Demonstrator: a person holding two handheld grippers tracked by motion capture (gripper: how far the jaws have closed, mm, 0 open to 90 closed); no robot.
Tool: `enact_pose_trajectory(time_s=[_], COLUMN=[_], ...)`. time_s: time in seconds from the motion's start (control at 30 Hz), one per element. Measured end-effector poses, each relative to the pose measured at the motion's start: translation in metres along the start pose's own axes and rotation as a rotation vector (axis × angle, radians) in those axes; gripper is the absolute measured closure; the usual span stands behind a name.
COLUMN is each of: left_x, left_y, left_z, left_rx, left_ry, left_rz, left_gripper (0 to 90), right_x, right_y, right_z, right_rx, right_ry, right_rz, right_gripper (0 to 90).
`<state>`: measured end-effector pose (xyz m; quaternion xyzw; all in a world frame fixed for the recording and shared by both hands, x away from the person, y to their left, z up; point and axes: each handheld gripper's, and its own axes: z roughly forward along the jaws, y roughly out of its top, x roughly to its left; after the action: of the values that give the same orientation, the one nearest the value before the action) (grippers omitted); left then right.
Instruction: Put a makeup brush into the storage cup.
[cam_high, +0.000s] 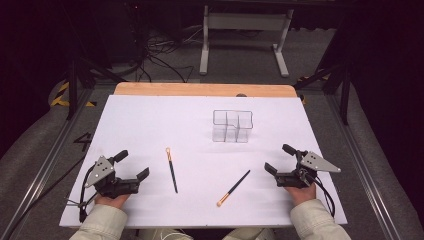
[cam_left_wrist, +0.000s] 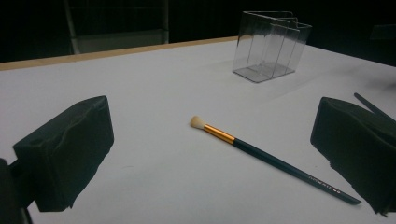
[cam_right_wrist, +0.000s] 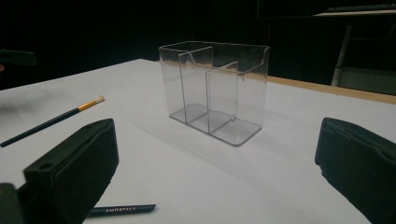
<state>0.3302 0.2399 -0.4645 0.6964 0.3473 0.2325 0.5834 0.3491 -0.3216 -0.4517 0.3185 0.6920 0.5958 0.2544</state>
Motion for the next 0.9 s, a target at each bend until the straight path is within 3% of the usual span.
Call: enact_pose_trajectory(time_s=[0.5, 0.77, 0.9], left_x=[-0.005, -0.012, -0.014], left_y=[0.012, 0.023, 0.029], left_z=[0.013, 0.02, 0.027], left_rx=[-0.035, -0.036, -0.033], left_ry=[-0.03, -0.045, -0.055], left_rz=[-0.019, 0.03, 0.024], left_gripper=[0.6, 0.4, 0.4], right_x=[0.0, -0.001, 0.0], right_y=[-0.001, -0.002, -0.002], right_z=[0.002, 0.003, 0.003], right_rx=[0.008, 0.017, 0.019], right_ry=[0.0, 0.006, 0.009], right_rz=[0.006, 0.025, 0.023], right_gripper=[0.2, 0.2, 0.2])
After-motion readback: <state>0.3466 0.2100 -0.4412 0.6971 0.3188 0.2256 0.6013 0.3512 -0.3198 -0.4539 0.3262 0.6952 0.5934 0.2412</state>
